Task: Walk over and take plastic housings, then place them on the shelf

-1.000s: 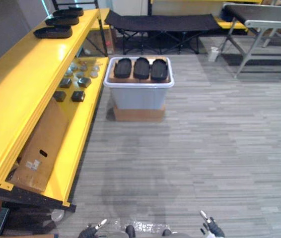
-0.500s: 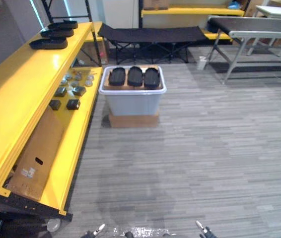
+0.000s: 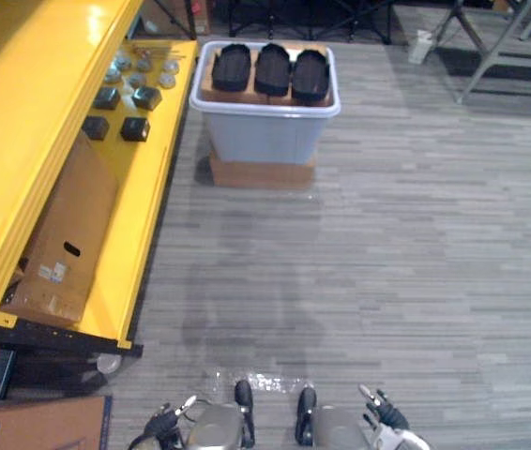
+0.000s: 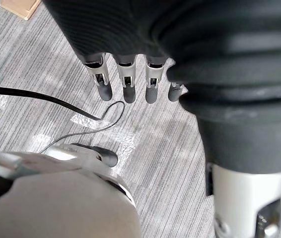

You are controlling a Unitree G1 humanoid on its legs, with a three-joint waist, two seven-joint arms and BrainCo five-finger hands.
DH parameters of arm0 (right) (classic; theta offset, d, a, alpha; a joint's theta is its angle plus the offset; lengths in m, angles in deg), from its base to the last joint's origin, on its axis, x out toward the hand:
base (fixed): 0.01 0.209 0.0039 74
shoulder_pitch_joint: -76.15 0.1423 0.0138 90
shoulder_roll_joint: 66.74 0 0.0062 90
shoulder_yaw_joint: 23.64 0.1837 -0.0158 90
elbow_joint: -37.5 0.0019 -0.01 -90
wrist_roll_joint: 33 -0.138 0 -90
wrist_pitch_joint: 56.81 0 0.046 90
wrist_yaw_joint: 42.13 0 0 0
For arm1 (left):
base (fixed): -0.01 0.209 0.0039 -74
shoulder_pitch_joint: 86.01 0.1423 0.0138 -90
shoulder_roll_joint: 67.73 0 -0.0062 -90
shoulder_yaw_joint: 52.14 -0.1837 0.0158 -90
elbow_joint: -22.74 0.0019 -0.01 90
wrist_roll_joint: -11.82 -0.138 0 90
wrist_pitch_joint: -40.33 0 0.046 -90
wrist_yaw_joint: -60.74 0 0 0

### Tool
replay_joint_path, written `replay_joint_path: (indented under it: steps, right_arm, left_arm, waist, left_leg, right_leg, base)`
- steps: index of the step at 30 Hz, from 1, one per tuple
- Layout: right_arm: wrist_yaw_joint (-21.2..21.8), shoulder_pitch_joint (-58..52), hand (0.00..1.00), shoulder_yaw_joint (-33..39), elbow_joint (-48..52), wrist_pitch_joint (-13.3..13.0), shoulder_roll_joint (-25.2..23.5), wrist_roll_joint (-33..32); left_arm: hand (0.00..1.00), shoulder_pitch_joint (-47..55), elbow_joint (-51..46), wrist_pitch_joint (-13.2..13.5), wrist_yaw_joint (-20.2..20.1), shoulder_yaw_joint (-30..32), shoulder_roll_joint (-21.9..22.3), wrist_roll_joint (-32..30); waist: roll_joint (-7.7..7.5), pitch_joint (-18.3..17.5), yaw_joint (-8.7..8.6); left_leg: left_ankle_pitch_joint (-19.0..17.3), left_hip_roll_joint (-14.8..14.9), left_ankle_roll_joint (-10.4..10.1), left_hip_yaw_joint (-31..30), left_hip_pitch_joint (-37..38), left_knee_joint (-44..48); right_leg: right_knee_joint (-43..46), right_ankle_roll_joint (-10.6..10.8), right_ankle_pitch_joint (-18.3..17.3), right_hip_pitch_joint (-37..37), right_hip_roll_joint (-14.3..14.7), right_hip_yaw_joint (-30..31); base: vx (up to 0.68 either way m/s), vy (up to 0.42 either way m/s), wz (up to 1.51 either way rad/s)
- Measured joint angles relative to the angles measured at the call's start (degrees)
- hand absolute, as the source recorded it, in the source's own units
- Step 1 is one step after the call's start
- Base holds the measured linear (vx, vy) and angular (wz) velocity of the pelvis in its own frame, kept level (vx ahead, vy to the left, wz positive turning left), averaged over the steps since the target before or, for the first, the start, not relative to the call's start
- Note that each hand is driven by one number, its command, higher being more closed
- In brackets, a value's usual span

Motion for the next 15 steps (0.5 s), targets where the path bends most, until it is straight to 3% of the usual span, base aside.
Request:
replay_joint_path:
  steps: [6, 15]
  right_arm:
    - [0.34, -0.01, 0.0, -1.39, 0.03, -0.2, 0.01, 0.48]
    - [1.15, -0.21, 0.0, -2.03, -0.31, -0.41, 0.35, 2.68]
  left_arm:
    - [0.0, -1.62, -0.05, 1.87, 0.06, -2.0, -0.16, 0.54]
    - [0.0, -1.89, -0.27, 2.05, 0.82, -4.97, 0.71, 2.24]
  waist:
    - [0.03, -0.02, 0.32]
    - [0.54, -0.45, 0.39]
  left_leg:
    - [-0.29, 0.01, -0.13, -0.39, 0.28, 0.02]
    - [-0.29, -0.25, -0.14, -2.15, 5.03, -0.67]
  right_leg:
    - [0.61, -0.22, -0.86, 0.33, 0.05, -0.23]
    - [-1.51, -0.1, -1.08, 6.17, -0.03, -2.17]
  base:
    - [0.06, -0.009, 0.03]
    - [-0.01, 0.0, 0.09]
